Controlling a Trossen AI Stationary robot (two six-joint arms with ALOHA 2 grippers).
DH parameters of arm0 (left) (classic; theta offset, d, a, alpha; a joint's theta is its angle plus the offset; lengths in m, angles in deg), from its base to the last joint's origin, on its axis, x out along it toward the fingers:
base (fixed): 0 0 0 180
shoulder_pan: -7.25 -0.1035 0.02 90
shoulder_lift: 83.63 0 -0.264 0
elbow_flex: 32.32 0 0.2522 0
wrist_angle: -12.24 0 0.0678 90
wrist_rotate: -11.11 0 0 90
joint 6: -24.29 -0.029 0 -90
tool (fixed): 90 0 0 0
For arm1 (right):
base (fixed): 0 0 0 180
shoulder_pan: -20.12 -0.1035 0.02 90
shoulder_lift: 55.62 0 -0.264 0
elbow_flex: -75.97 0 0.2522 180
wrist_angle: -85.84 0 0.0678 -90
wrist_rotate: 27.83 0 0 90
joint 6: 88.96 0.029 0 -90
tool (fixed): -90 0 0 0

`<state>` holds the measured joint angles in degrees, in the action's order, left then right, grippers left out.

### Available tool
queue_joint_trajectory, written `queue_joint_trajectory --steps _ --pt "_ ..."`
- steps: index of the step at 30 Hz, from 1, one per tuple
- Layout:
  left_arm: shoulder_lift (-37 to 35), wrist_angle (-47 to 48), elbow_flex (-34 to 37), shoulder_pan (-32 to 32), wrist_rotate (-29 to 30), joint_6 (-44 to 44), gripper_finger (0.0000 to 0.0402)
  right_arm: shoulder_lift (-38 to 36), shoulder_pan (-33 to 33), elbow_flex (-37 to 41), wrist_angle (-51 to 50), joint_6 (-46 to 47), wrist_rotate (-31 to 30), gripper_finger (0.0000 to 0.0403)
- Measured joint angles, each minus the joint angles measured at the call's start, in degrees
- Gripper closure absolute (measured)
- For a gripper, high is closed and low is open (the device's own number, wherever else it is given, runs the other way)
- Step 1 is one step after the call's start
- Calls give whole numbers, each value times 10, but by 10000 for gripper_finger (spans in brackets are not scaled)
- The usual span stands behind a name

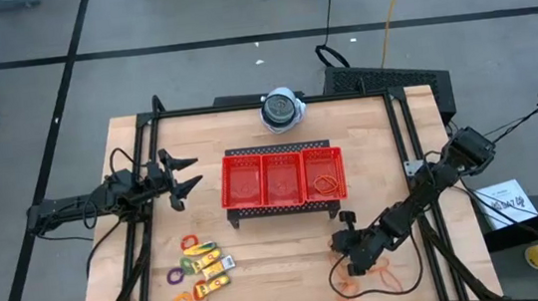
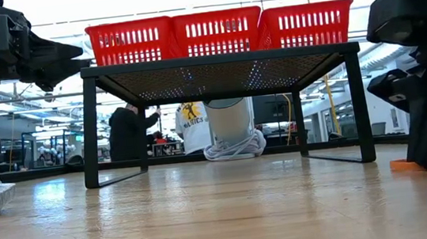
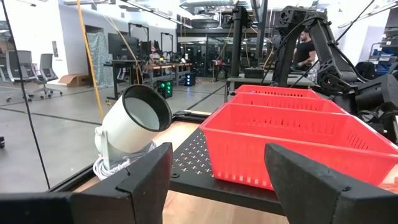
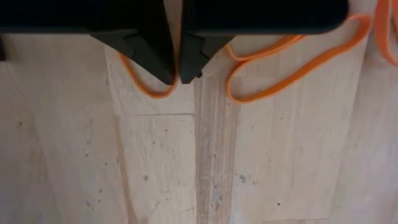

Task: Pick & Place Office Desk Supplies
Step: Put the orange rubber band into the right red bin

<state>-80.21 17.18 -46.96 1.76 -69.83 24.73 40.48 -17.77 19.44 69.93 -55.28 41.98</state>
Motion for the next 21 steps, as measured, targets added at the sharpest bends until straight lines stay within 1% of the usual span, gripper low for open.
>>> queue_joint_trajectory --steps 3,13,21 --pt "0 0 0 0 0 0 135 1 0 0 -2 1 -22 398" --pt "0 0 0 0 0 0 135 -1 -1 3 44 -26 -36 402" --pt "0 0 0 0 0 0 135 -38 0 3 54 -34 -48 402"
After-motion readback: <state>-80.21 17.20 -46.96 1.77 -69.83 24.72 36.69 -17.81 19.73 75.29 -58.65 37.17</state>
